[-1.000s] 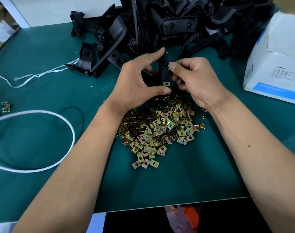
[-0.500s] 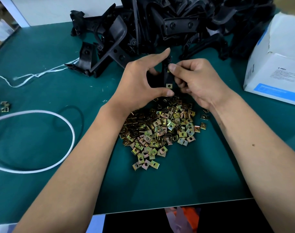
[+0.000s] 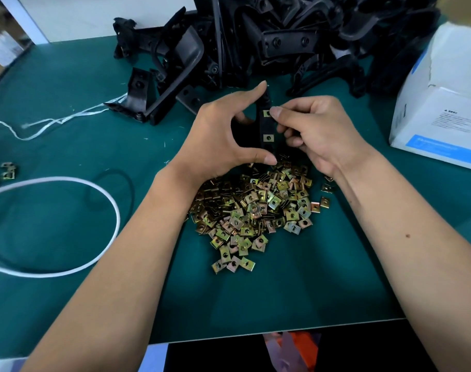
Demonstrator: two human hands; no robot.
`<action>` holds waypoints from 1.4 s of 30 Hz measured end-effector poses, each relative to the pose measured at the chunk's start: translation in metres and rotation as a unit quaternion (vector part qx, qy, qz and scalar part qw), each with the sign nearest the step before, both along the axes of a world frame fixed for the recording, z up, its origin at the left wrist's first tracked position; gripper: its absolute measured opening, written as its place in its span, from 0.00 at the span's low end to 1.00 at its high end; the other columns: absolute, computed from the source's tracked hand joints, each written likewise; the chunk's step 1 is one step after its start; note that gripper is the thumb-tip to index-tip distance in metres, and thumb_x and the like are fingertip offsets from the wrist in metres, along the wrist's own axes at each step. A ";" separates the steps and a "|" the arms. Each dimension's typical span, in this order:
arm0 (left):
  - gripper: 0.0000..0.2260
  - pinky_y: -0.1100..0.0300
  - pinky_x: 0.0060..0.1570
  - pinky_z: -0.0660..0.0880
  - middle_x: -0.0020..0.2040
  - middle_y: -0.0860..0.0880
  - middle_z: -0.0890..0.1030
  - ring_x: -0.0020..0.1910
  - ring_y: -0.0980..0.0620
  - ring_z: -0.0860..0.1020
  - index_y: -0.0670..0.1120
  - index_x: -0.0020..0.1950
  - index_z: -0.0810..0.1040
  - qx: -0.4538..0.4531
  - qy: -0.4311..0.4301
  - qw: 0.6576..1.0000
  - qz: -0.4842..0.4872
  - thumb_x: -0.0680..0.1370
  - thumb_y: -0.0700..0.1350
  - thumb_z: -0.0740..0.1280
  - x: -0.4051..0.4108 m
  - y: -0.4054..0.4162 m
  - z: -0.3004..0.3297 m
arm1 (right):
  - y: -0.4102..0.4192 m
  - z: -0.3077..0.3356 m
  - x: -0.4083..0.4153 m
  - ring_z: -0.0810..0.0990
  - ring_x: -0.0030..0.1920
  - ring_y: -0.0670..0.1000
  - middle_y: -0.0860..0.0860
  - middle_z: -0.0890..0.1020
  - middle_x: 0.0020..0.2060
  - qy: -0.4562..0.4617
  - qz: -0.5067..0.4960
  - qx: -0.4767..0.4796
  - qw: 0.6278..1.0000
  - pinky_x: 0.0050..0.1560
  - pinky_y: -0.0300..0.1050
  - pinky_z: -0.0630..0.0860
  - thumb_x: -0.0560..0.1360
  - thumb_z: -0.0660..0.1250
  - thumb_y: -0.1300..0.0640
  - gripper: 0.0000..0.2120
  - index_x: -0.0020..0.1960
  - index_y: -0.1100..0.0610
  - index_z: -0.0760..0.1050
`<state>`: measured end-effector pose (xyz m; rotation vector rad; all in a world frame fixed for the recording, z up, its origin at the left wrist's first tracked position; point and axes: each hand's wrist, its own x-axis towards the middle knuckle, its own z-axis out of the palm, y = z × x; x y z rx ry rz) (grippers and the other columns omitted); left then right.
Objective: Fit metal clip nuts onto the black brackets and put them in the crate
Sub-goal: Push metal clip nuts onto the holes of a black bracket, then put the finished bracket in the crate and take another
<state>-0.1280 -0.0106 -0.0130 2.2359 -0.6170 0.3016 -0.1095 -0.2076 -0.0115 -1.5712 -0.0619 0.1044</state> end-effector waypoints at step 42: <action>0.42 0.51 0.68 0.70 0.72 0.44 0.71 0.70 0.43 0.73 0.39 0.82 0.56 0.210 -0.129 0.917 -0.315 0.75 0.50 0.74 -0.163 -0.456 0.021 | -0.367 -0.010 -0.289 0.83 0.31 0.46 0.47 0.87 0.33 -0.047 -0.450 -0.210 0.867 0.37 0.45 0.81 0.72 0.76 0.58 0.08 0.46 0.44 0.86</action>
